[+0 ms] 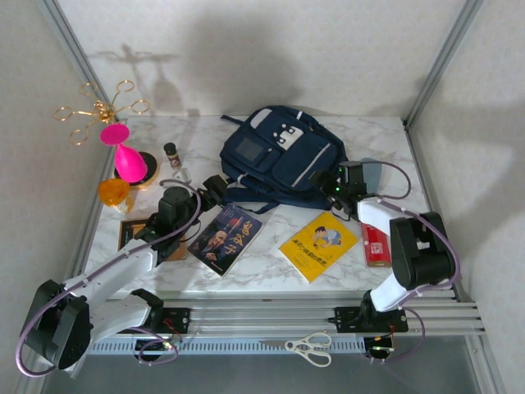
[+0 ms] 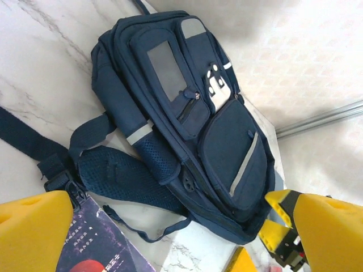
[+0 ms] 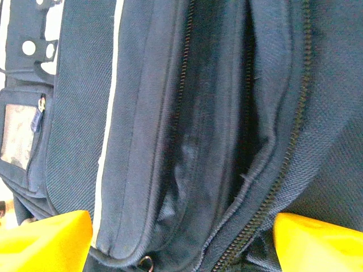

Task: Pack the student bag

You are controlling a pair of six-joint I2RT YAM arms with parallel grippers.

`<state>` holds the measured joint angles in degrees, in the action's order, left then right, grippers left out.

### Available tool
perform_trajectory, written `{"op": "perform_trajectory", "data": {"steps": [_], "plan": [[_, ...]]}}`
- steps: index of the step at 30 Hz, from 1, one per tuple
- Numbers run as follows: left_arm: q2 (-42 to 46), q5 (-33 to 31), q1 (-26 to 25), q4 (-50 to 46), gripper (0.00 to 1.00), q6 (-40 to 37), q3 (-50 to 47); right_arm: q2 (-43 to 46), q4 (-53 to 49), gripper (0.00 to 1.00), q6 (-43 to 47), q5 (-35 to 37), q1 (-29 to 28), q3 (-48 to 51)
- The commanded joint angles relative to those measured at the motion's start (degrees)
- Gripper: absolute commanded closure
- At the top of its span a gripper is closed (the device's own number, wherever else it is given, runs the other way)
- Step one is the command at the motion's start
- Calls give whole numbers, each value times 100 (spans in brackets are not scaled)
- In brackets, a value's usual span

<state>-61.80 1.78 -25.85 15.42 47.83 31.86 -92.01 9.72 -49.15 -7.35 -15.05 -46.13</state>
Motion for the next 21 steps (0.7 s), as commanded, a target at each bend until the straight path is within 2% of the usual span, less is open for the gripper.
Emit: {"op": "perform_trajectory", "data": {"steps": [1, 6, 10, 13, 18, 21], "plan": [[-25, -43, -43, -511, 1, -55, 396, -154, 424, 18, -248, 178, -514, -271], [53, -161, -35, -1002, 1, -168, 759, -338, 830, 22, -934, 573, -1455, -327], [-21, -213, -33, -1098, 1, -181, 963, -671, 934, 22, -1094, 920, -2318, -902], [-117, -146, -34, -1144, 1, -122, 1115, -726, 770, 21, -1020, 1018, -2760, -1265], [-103, 51, -43, -1153, 1, 34, 1139, 37, 111, 13, -535, 1445, -2829, -1073], [-148, 160, -108, -1191, 1, 294, 1077, 476, -654, 6, -10, 1861, -2568, -1045]]}}
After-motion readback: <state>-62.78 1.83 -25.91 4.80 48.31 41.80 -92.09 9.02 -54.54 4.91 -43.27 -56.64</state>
